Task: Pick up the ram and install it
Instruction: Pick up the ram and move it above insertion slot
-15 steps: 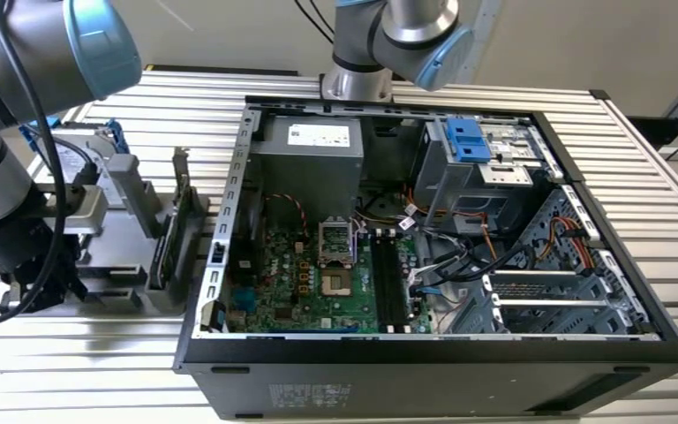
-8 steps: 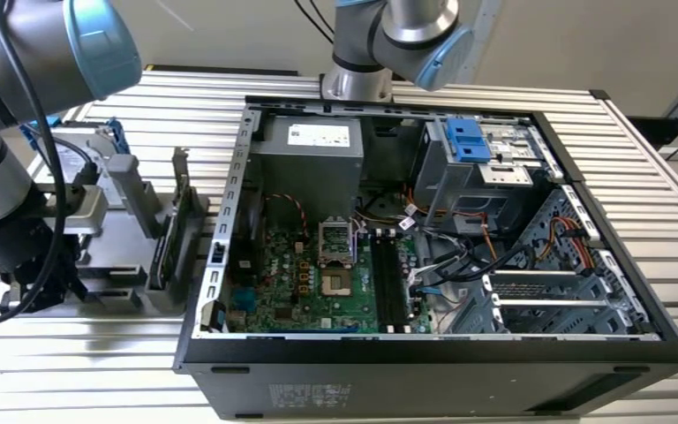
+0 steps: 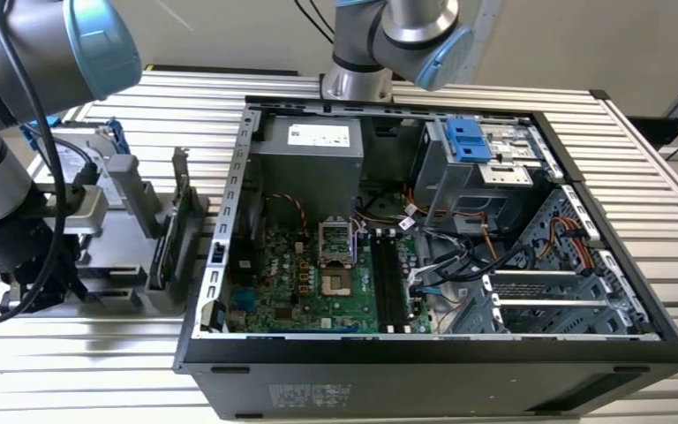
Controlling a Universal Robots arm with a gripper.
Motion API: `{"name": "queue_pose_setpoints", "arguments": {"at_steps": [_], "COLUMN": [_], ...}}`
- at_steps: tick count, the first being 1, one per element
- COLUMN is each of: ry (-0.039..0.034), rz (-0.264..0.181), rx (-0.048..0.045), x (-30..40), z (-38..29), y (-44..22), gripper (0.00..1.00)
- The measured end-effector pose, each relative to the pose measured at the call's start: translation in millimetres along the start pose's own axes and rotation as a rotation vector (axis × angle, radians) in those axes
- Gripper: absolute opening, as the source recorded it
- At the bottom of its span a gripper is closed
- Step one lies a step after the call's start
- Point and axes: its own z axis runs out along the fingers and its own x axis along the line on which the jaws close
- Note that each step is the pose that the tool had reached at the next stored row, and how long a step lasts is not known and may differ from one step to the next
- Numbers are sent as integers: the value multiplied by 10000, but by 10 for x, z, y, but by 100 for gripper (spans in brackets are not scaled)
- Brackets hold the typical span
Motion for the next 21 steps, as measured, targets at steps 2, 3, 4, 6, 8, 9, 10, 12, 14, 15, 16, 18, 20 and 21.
{"name": "queue_pose_setpoints", "arguments": {"at_steps": [2, 3, 4, 6, 8, 9, 10, 12, 14, 15, 16, 18, 20, 21], "ry": [0, 0, 0, 0, 4, 2, 1, 0, 1, 0, 0, 0, 1, 0], "rz": [0, 0, 0, -1, 0, 0, 0, 0, 0, 0, 0, 0, 0, 1], "rx": [-1, 0, 0, 0, -5, -1, 0, 0, -1, 0, 0, 0, -1, 0], "x": [0, 0, 0, 0, 0, 0, 0, 0, -1, -1, -1, -1, -1, -1], "z": [1, 1, 1, 0, -17, -44, -74, -141, -211, -246, -281, -348, -410, -442], "y": [0, 0, 0, 0, 0, 0, 0, 0, 0, 1, 1, 1, 1, 1], "gripper": [0, 0, 0, 0, 0, 0, 0, 0, 0, 0, 0, 0, 0, 0]}}
